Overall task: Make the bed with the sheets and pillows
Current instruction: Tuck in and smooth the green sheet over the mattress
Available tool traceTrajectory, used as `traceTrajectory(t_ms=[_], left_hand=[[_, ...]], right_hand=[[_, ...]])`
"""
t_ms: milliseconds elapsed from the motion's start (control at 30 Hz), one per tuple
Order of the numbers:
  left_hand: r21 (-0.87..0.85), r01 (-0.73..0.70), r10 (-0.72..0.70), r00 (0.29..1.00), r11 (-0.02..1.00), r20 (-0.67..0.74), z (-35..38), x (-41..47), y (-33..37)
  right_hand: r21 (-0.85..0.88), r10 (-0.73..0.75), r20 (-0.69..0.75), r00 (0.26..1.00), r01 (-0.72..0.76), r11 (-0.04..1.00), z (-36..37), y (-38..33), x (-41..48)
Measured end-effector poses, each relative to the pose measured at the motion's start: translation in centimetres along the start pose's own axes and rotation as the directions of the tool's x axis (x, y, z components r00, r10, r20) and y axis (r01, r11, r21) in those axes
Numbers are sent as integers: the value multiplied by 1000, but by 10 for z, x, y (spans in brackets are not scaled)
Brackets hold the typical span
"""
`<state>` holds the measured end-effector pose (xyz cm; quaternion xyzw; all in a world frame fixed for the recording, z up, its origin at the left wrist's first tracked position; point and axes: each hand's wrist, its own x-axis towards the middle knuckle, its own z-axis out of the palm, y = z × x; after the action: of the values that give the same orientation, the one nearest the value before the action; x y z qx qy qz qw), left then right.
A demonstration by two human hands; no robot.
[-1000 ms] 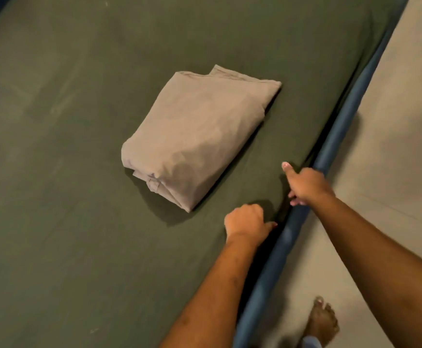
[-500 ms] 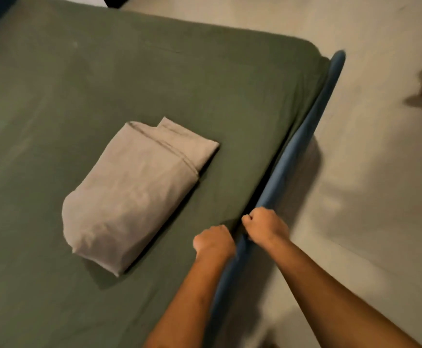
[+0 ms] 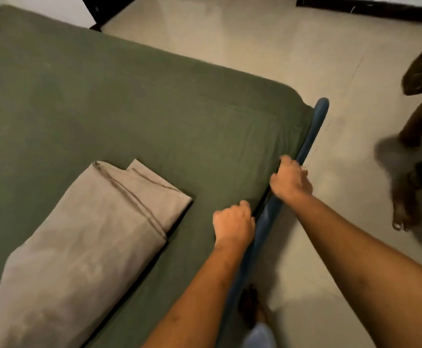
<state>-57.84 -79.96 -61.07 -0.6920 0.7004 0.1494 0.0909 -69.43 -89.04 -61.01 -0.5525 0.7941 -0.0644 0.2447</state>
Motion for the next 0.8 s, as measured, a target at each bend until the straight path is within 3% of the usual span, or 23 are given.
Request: traceTrajectory(t_ms=[100, 233, 400, 567, 700, 800], left_hand=[[-19, -36, 36, 999, 999, -5, -7, 30, 10], [-20, -83, 83, 997, 996, -5, -14, 63, 25], [-61, -111, 111, 994, 992, -3, -29, 101, 44], [-93, -98, 108, 988, 991, 109, -49, 142, 56], [-121, -102, 127, 965, 987, 228, -63, 167, 69], [-232, -6, 106, 901, 973, 420, -66, 181, 72]], right_hand=[[-166, -61, -36, 997, 54, 985, -13, 2, 35], [-402, 32, 104, 994, 12, 916, -30, 3, 84], [-624, -21, 232, 973, 165, 764, -38, 10, 119], [-708, -58, 231, 971, 209, 675, -33, 15, 132], [-831, -35, 325, 945, 303, 467, -39, 6, 147], [-865, -11, 372, 928, 351, 360, -43, 1, 158]])
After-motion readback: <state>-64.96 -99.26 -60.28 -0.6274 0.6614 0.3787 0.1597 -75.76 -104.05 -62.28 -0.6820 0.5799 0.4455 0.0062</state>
